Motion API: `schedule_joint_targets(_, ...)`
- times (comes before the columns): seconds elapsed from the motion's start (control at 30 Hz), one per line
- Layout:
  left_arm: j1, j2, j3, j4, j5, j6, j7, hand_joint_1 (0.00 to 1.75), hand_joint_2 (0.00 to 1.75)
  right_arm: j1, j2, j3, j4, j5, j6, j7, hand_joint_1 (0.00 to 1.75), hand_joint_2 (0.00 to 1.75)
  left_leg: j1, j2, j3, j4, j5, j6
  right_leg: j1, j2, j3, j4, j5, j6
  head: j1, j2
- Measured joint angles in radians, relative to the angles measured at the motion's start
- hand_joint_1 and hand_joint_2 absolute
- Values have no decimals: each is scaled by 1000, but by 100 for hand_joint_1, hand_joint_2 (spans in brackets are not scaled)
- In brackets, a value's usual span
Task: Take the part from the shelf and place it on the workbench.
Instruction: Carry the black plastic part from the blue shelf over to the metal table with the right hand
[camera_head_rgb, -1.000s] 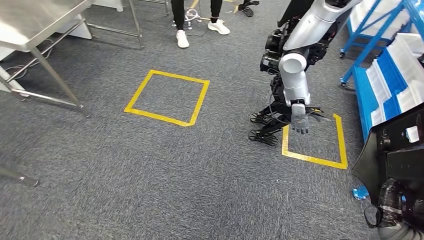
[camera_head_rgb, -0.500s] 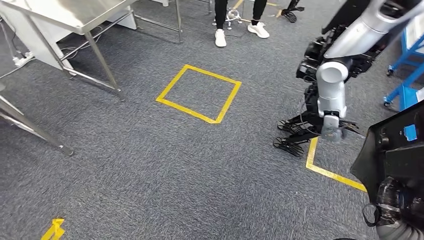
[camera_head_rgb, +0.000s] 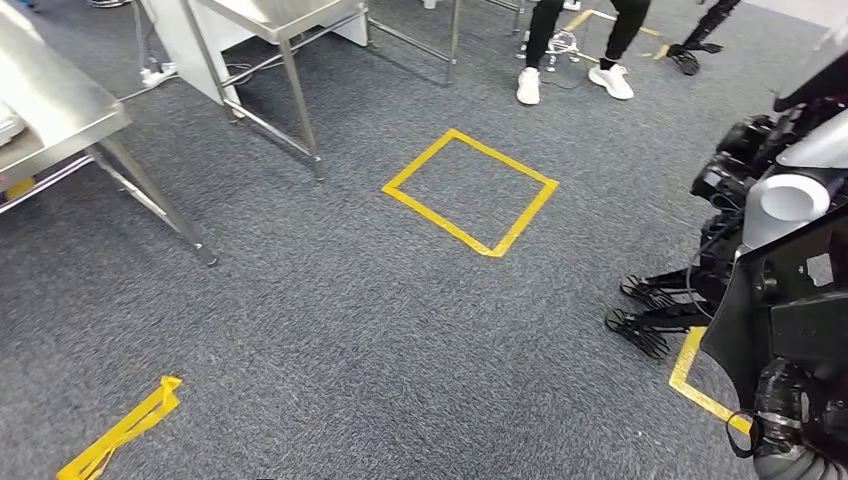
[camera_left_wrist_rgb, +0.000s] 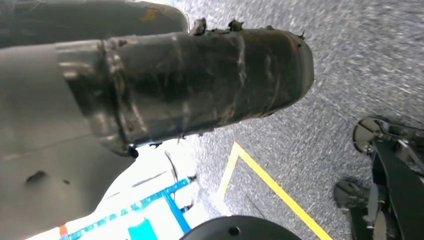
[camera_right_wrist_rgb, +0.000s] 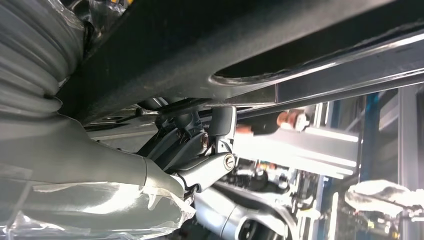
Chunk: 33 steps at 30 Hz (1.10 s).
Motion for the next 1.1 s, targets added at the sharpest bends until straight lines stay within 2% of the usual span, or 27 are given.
schedule_joint_targets(0.03, 0, 0, -1, 0, 0, 0, 0, 0, 0, 0, 0, 0, 0, 0, 0, 0, 175, 175, 2, -12, -6, 0, 4, -6, 2, 12, 10, -28, 7, -3, 0, 0)
schedule_joint_targets(0.1, 1, 0, -2, 0, 0, 0, 0, 0, 0, -1, 0, 0, 0, -2, 0, 0, 175, 175, 6, -34, -16, -1, 12, -21, 3, -10, 14, -49, 13, -5, 0, 0)
schedule_joint_targets(0.13, 3, 0, -2, 0, 0, 0, 0, 0, 0, -1, 0, 0, 0, -3, 1, 0, 175, 175, 5, -21, -22, 4, 8, -25, 3, -24, 17, -57, 19, -7, 0, 0)
schedule_joint_targets(0.17, 4, 0, -2, 0, 0, 1, 1, 0, 0, -1, 0, 0, 0, -4, 2, 0, 175, 175, 3, 5, -32, 25, -8, -28, 3, -39, 21, -67, 25, -11, -1, 0)
schedule_joint_targets(0.23, 5, 2, -3, 0, 0, 0, 2, 0, 0, 0, 1, 0, 0, -6, 3, 0, 175, 175, -2, 77, -73, 123, -73, -31, 4, -71, 26, -78, 31, -16, -3, 0)
schedule_joint_targets(0.27, 4, 5, -3, 0, 0, 0, 2, 0, 0, 1, 1, 0, 0, -6, 3, 0, 175, 175, -3, 97, -100, 188, -109, -33, 5, -86, 25, -79, 32, -17, -4, 0)
schedule_joint_targets(0.3, 4, 10, -4, 0, 0, 0, 2, 0, 0, 2, 1, 0, 0, -7, 3, 0, 175, 175, -2, 107, -120, 243, -133, -36, 5, -103, 24, -78, 32, -18, -4, 0)
schedule_joint_targets(0.33, 4, 16, -4, 0, 0, 0, 3, 0, 0, 2, 1, 0, 0, -7, 3, 0, 175, 175, -1, 112, -126, 269, -140, -39, 5, -119, 23, -77, 31, -17, -4, 0)
schedule_joint_targets(0.37, 4, 20, -5, 0, 0, -1, 3, 0, 0, 2, 1, 0, 0, -7, 3, 0, 175, 175, 0, 117, -111, 257, -128, -42, 5, -135, 22, -76, 31, -17, -4, 0)
schedule_joint_targets(0.4, 5, 23, -5, 0, 0, -1, 3, 0, 0, 3, 2, 0, 0, -7, 3, 0, 175, 175, 1, 125, -77, 208, -103, -45, 4, -150, 21, -73, 30, -15, -4, 0)
schedule_joint_targets(0.43, 5, 25, -5, 0, 0, -1, 3, 0, 0, 3, 2, 0, 0, -7, 3, 0, 175, 175, 2, 145, -31, 137, -76, -46, 3, -164, 20, -68, 28, -11, -4, 0)
schedule_joint_targets(0.5, 3, 27, -5, 0, 0, -1, 3, 0, 0, 2, 2, 0, 0, -7, 3, 0, 175, 175, -1, 179, 35, 27, -48, -36, 7, -186, 17, -53, 20, 0, -3, 0)
schedule_joint_targets(0.53, 1, 27, -6, 0, 0, -1, 3, 0, 0, 1, 2, 0, 0, -8, 3, 0, 175, 175, -3, 186, 45, 6, -47, -28, 9, -196, 17, -48, 17, 5, -2, 0)
schedule_joint_targets(0.6, 1, 27, -6, 0, 0, -1, 3, 0, 0, 0, 2, 0, 0, -8, 4, 0, 175, 175, -4, 165, 38, 3, -44, -10, 10, -215, 16, -44, 14, 13, 1, 0)
schedule_joint_targets(0.63, 3, 27, -6, 0, 0, -1, 3, 0, 0, -1, 2, 0, 0, -9, 4, 0, 175, 175, -3, 154, 35, 2, -41, -4, 8, -210, 14, -39, 9, 18, 1, 0)
schedule_joint_targets(0.7, 3, 20, -6, 0, 0, -1, 3, 0, 0, -1, 1, 0, 0, -9, 5, 0, 175, 175, 1, 132, 30, 1, -33, 7, 3, -156, -11, 23, -36, 27, 2, 0)
schedule_joint_targets(0.73, 2, 16, -6, 0, 0, -1, 2, 0, 0, -1, 1, 0, 0, -9, 6, 0, 175, 175, 2, 121, 26, 1, -30, 12, 0, -121, -38, 85, -72, 32, 3, 0)
schedule_joint_targets(0.77, 1, 11, -6, 0, 0, -1, 2, 0, 0, 0, 0, -1, 0, -10, 6, 0, 175, 175, 2, 110, 22, 1, -27, 15, -2, -98, -70, 158, -108, 34, 3, 0)
schedule_joint_targets(0.8, 1, 8, -6, 0, 0, -1, 2, 0, 0, 1, 0, -1, 0, -10, 6, 0, 175, 175, 1, 97, 19, 1, -24, 17, -2, -90, -99, 221, -131, 35, 3, 0)
schedule_joint_targets(0.83, 0, 5, -6, 0, 0, -1, 2, 0, 0, 1, 0, -1, 0, -11, 6, 0, 175, 175, 0, 82, 17, 1, -22, 17, -2, -87, -115, 256, -137, 33, 3, 0)
schedule_joint_targets(0.87, 1, 4, -6, 0, 0, -1, 2, 0, 0, 1, 0, -1, 0, -12, 6, 0, 175, 175, -2, 67, 16, 1, -20, 17, -2, -84, -114, 252, -123, 30, 3, 0)
schedule_joint_targets(0.9, 1, 3, -6, 0, 0, -1, 2, 0, 0, 1, 0, -1, 0, -13, 6, 0, 175, 175, -3, 52, 16, 1, -18, 16, -1, -77, -93, 208, -91, 23, 3, 0)
schedule_joint_targets(0.97, 1, 2, -6, 0, 0, -1, 2, 0, 0, 1, 0, -1, 0, -13, 6, 0, 175, 175, -4, 23, 14, 2, -13, 12, 1, -32, -28, 65, -20, 4, 3, 0)
schedule_joint_targets(1.0, 0, 2, -6, 0, 0, -2, 2, 0, 0, 0, 0, -1, 0, -13, 6, 0, 175, 175, -3, 10, 10, 2, -10, 8, 2, -9, -2, 6, 2, -4, 3, 0)
schedule_joint_targets(1.03, 0, 2, -6, 0, -1, -2, 2, 0, 0, 0, 0, -1, 0, -13, 6, 0, 175, 175, -1, -2, 5, 2, -6, 3, 3, 6, 11, -27, 10, -9, 2, 0)
schedule_joint_targets(1.07, 0, 2, -6, 0, -1, -3, 2, 0, 0, 0, 0, -1, 0, -13, 6, 0, 175, 175, 1, -14, 0, 1, -2, -4, 5, 7, 15, -40, 10, -11, 3, 0)
schedule_joint_targets(1.1, 2, 2, -7, 0, -1, -3, 2, 0, 0, 0, 0, -1, 0, -13, 7, 0, 175, 175, 4, -27, -4, -2, 3, -12, 6, -5, 16, -46, 12, -10, 3, 0)
